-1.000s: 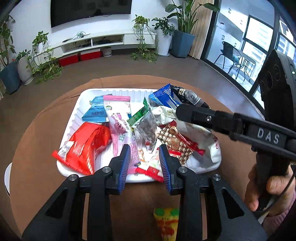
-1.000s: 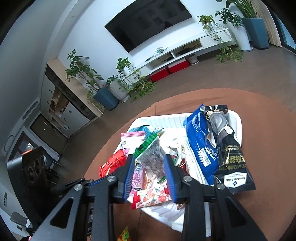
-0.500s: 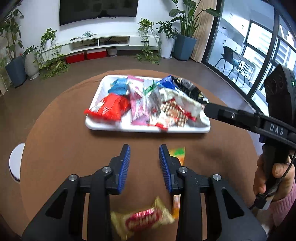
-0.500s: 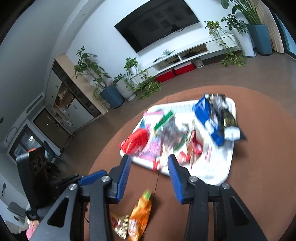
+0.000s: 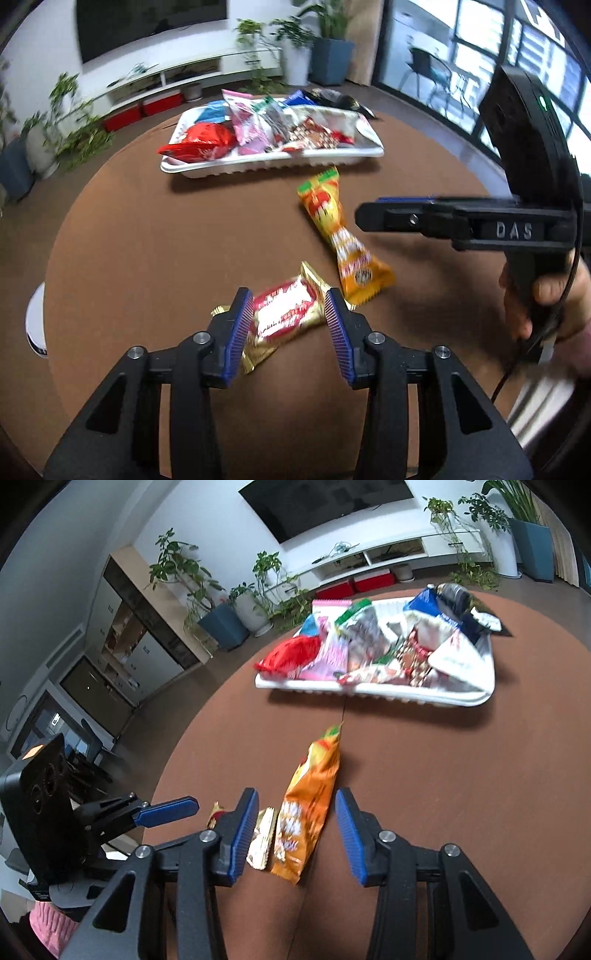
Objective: Organize snacks
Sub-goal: 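Grasp the gold pie packet with the left gripper while the right grasps the yellow stick packet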
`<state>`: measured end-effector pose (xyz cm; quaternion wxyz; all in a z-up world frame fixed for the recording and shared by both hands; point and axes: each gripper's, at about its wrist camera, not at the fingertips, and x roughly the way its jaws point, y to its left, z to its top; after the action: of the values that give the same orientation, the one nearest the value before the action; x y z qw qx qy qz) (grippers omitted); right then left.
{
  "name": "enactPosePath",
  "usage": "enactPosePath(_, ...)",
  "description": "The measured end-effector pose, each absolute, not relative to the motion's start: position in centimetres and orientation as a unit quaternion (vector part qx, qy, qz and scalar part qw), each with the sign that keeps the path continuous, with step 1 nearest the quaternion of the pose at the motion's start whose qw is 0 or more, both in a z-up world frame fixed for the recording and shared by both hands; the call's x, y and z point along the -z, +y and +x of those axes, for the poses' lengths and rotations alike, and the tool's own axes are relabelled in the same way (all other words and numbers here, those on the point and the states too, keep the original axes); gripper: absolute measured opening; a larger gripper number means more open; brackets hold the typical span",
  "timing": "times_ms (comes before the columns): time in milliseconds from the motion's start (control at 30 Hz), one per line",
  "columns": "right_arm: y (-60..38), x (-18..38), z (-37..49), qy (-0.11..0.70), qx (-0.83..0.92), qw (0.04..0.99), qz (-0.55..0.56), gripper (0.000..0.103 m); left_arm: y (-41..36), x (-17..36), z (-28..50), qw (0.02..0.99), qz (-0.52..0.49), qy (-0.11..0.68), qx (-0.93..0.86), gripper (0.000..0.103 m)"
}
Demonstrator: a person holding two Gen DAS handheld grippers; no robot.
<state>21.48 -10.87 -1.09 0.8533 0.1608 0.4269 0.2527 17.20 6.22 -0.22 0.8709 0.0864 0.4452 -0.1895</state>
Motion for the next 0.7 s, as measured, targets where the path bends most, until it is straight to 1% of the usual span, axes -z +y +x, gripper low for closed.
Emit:
enactPosePath(367, -9.9, 1.8, 21.1, 0.439, -0.249, 0.851, 0.148, 0.048, 5.3, 2.0, 18.7, 0.838, 0.186, 0.457, 0.233, 0.040)
enactPosePath(467, -9.9, 1.8, 21.2, 0.440, -0.248, 0.850, 0.147, 0.049, 4.4, 2.6, 18.8, 0.827, 0.231, 0.454, 0.238, 0.042)
enactPosePath(567, -9.8, 1.9, 21.4, 0.442, -0.247, 0.850, 0.147, 0.049, 4.2, 2.8, 19.3, 0.825, 0.232, 0.458, 0.238, 0.042)
enactPosePath(700, -9.7, 2.1, 21.3, 0.444, -0.245, 0.850, 0.144, 0.050, 4.7, 2.9, 20.3, 0.829, 0.197, 0.473, 0.222, 0.042)
